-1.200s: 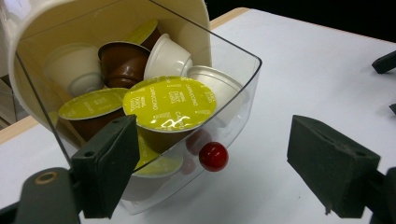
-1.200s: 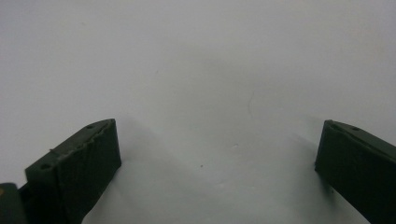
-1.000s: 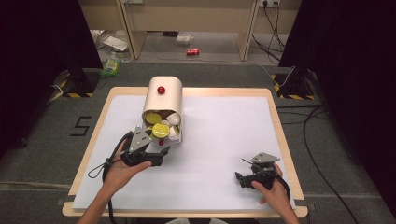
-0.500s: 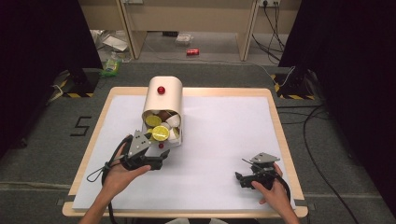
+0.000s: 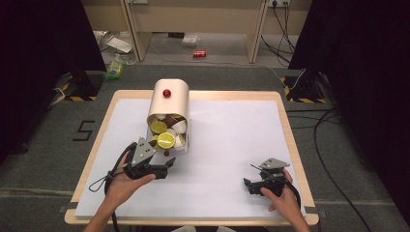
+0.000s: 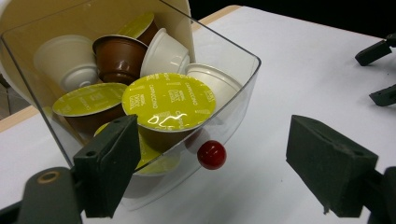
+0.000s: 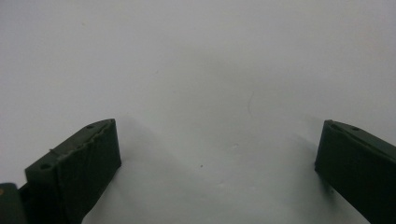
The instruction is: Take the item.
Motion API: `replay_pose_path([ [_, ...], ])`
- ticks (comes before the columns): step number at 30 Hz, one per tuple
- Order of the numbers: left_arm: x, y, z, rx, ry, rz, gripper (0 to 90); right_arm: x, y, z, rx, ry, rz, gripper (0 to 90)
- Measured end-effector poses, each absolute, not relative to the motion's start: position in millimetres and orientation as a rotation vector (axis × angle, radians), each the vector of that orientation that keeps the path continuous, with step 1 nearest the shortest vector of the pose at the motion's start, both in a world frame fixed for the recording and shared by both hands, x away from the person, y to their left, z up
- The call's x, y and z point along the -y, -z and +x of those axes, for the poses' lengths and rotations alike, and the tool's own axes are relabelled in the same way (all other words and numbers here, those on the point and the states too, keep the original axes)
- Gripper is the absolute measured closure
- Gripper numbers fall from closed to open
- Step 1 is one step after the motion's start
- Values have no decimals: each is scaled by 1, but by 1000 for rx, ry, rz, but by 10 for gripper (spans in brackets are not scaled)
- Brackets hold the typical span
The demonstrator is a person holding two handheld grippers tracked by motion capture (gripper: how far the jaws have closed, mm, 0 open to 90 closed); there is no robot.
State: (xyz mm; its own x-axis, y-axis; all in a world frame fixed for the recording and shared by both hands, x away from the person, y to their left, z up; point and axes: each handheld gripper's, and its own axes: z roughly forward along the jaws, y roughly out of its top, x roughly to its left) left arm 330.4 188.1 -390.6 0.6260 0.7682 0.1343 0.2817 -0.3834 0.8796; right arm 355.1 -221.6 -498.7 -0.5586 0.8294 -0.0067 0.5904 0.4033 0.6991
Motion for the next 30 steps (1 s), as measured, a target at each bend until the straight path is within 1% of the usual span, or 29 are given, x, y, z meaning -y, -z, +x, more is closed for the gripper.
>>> replay_pose_path([
  [19,-190,389,328,-857,-639,1942,188,222,499,355,-2311,-937,1227,5],
  [30,-197,375,335,-872,-670,1916,186,222,499,355,-2312,-938,1227,5],
])
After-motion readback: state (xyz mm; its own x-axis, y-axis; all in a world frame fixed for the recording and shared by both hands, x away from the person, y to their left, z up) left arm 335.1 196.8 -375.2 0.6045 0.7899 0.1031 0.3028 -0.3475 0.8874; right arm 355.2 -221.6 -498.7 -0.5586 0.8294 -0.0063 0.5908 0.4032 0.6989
